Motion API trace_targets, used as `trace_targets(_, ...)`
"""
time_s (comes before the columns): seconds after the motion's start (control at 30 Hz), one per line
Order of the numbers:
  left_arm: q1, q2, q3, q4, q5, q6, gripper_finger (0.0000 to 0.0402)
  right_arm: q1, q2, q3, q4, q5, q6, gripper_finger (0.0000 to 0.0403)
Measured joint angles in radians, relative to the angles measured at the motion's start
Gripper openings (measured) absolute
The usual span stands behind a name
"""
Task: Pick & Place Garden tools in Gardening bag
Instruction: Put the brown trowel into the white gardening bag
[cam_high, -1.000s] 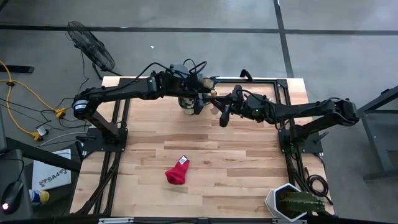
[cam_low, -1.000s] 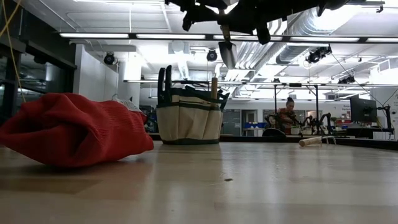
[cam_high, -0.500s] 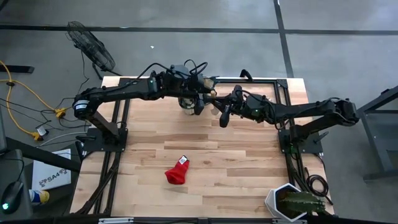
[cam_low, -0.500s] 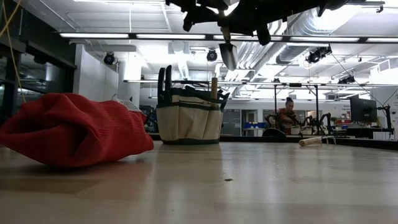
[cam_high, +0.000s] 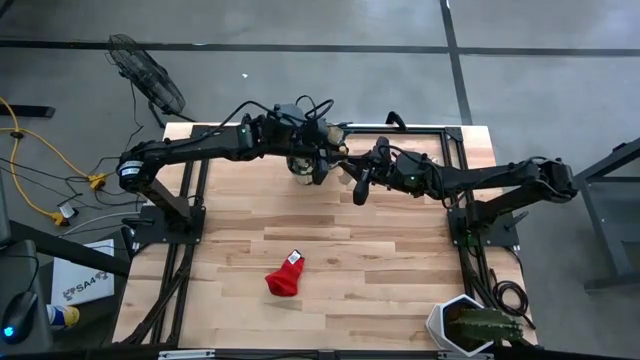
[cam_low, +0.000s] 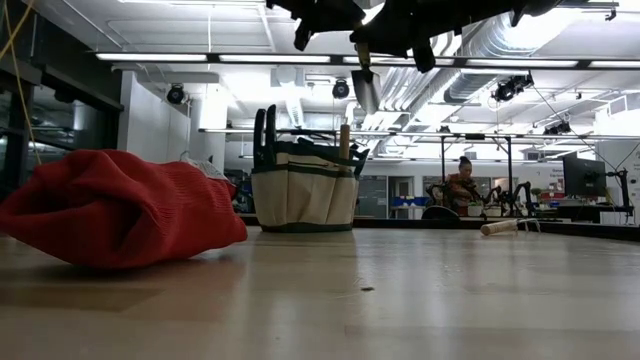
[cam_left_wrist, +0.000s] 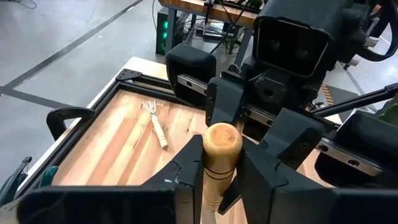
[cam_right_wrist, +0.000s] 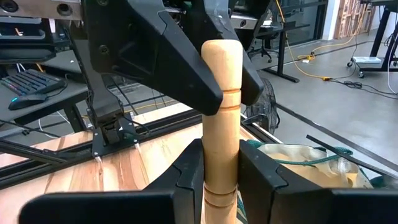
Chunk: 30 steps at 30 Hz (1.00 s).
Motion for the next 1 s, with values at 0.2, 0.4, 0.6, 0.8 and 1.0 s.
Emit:
trace_targets(0.2,0.0,0.0,0.0,-0.002,0.001,0.0,0.0064,0.001,0.0,0.0,-0.008,-0.007,0.001,0.0061)
trace_targets(0.4,0.0,0.0,0.0,-0.005,-0.002,-0.001,0.0065,0.001,-0.001,0.0,-0.026,-0.021,0.004,0.0066)
trace_targets(0.6,-0.001,0.0,0.0,-0.019,0.002,0.0,0.0064,0.0,-0.001,0.0,-0.035,-0.08,0.007,0.0084)
trace_targets(0.8,-0.002,0.0,0.0,-0.02,0.004,0.0,0.0064,0.002,-0.001,0.0,-0.056,-0.113,0.024,0.0086)
trace_targets(1.0,-0.002,0.0,0.0,-0.03,0.003,0.0,0.0064,0.002,-0.001,0.0,-0.061,-0.122,0.04,0.0099)
